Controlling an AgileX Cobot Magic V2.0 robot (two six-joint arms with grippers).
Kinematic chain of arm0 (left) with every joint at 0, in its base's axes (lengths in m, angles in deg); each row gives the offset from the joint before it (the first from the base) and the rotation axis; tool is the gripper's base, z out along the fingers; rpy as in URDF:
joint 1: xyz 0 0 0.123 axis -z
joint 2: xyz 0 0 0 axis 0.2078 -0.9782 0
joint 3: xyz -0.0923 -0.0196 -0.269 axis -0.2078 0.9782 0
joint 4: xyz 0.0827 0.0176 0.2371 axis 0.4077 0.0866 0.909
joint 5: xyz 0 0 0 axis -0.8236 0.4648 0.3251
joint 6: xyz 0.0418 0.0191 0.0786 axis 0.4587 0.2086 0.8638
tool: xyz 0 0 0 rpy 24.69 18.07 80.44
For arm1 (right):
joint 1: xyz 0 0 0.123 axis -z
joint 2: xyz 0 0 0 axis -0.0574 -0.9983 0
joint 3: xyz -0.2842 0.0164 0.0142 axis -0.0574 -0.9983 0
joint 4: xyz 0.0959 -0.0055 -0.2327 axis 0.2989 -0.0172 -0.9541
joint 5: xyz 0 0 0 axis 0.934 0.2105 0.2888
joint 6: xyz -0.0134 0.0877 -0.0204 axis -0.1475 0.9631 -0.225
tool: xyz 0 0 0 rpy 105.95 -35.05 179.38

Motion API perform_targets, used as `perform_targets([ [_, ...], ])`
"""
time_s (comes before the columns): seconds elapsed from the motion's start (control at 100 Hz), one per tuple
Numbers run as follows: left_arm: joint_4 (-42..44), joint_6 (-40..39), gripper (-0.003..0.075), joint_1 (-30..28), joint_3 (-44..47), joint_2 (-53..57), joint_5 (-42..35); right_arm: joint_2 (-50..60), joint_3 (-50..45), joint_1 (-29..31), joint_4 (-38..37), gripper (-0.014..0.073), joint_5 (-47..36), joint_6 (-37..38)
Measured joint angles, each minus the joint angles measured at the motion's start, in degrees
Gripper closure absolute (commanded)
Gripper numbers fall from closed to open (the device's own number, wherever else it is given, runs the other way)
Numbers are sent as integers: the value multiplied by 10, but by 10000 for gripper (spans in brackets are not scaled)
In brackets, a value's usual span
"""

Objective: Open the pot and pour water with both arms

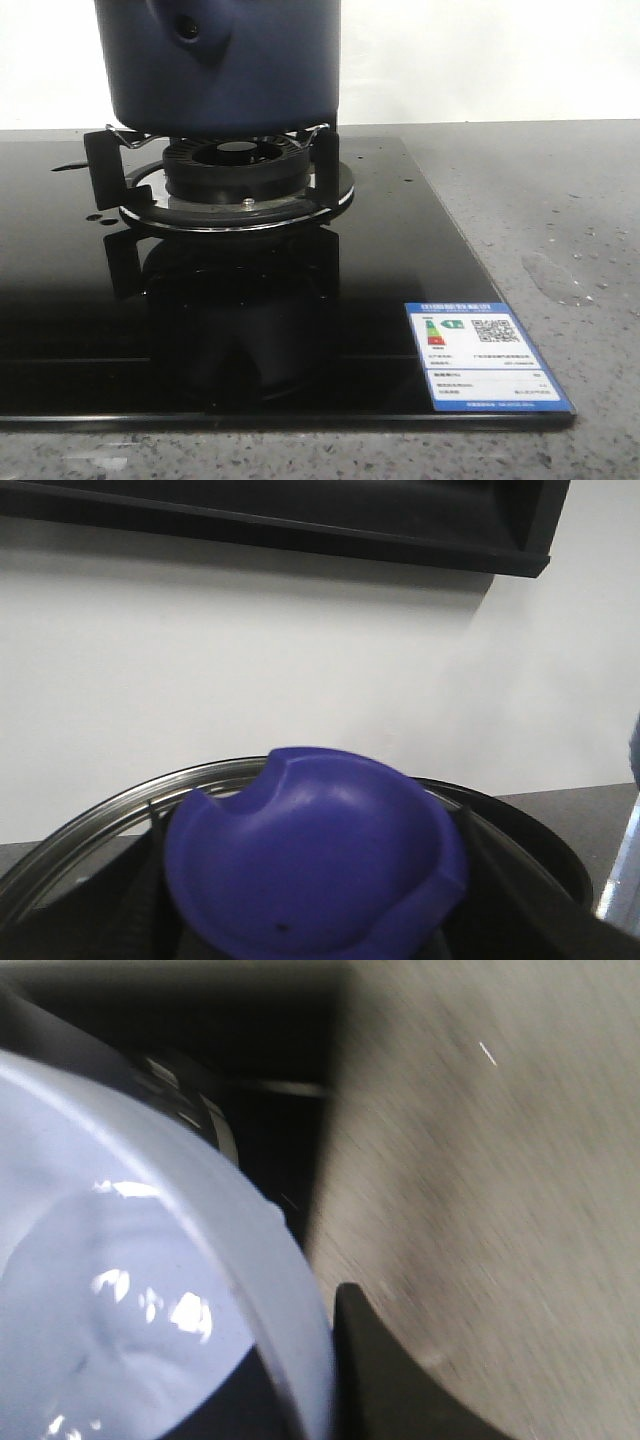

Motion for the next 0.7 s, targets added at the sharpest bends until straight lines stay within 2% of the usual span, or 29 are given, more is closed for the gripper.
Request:
perform_targets([
  [0.14,0,0,458,0,0,0,3,-56,121,-50,-7,633,7,16],
  [0.34,-1,0,458,0,0,0,12,-143,255,-109,-69,633,12,37],
  [0.53,-11,0,458,0,0,0,15,-207,307,-152,-118,633,9,42],
  [0.7,-13,0,458,0,0,0,15,-229,310,-198,-182,633,-53,43],
])
